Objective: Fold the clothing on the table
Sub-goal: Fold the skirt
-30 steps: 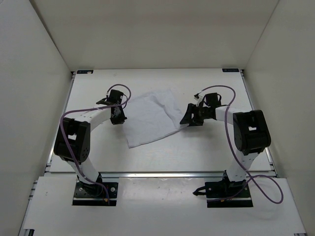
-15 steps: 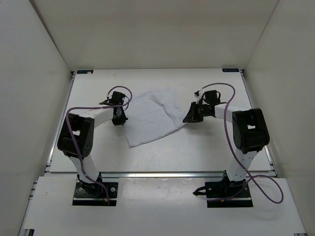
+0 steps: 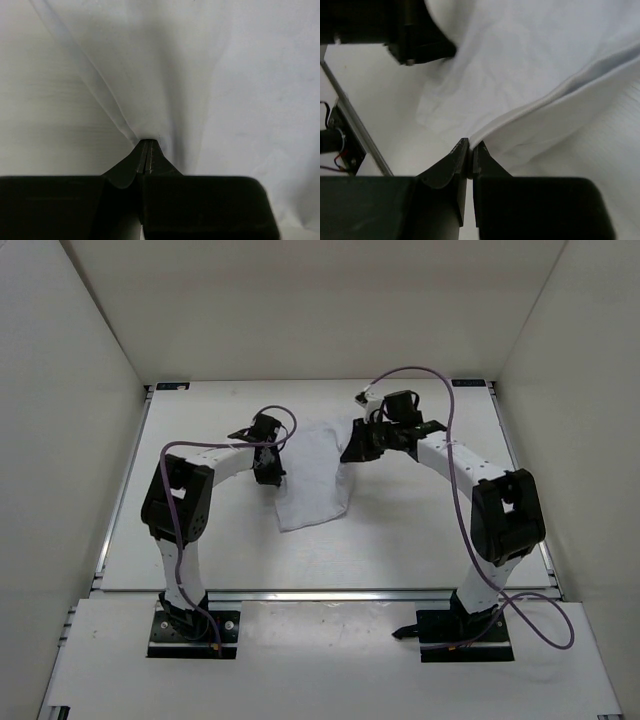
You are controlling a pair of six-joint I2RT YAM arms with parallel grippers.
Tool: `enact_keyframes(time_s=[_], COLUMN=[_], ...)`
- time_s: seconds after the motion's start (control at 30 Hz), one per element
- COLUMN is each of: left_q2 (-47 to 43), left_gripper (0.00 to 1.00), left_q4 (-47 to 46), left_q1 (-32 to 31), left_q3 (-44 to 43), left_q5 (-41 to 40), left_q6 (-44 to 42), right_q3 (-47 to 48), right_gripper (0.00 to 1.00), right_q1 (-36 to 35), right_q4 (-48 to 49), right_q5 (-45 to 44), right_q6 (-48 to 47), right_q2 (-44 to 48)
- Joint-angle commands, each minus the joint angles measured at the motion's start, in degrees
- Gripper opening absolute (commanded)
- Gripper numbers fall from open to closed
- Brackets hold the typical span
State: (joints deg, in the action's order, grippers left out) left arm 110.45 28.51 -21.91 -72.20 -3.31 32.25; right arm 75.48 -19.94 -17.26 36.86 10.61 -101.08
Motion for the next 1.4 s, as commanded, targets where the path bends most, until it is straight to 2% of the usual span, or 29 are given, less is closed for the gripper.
enact_keyframes(time_s=[0.0,0.13,0.37,0.47,0.73,0.9,1.23,1.37], left_q2=[4.5,5.9,5.1,5.0,4.2,4.3,4.1,4.2], left_gripper=[0.0,0.0,0.0,0.0,0.0,0.0,0.0,0.0], left_q4=[4.3,4.0,4.2,4.1,2.8,2.1,1.2,1.2], left_q1=[-1.9,-1.9,0.4,0.7,0.5,1.3,3.5,3.5], left_q3=[-2.5,-3.5,-2.1,-0.6,1.5,2.2,3.6,3.6], left_q5=[7.8,9.3,11.0,12.0,13.9,15.4,17.2,17.2], left_q6=[-0.7,-0.7,-2.6,-2.5,-3.0,-3.4,-4.3,-4.4], right_q3=[1.9,3.1,4.3,7.0,18.9,26.3,24.9,23.4], right_gripper=[0.0,0.0,0.0,0.0,0.0,0.0,0.0,0.0], right_q1=[-5.9,-14.5,-21.2,-22.1,-21.2,-23.1,-26.0,-26.2], right_q4=[-3.5,-7.7,-8.0,-7.3,-12.4,-14.6,-12.2,-7.9], right_q5=[2.4,0.4,2.2,3.0,3.6,4.7,8.7,9.3], right_q6=[-5.6,-8.8,-7.6,-6.9,-8.1,-8.5,-6.6,-4.2], right_q2=[2.9,1.9,-1.0,-3.2,-13.0,-17.7,-21.6,-21.0])
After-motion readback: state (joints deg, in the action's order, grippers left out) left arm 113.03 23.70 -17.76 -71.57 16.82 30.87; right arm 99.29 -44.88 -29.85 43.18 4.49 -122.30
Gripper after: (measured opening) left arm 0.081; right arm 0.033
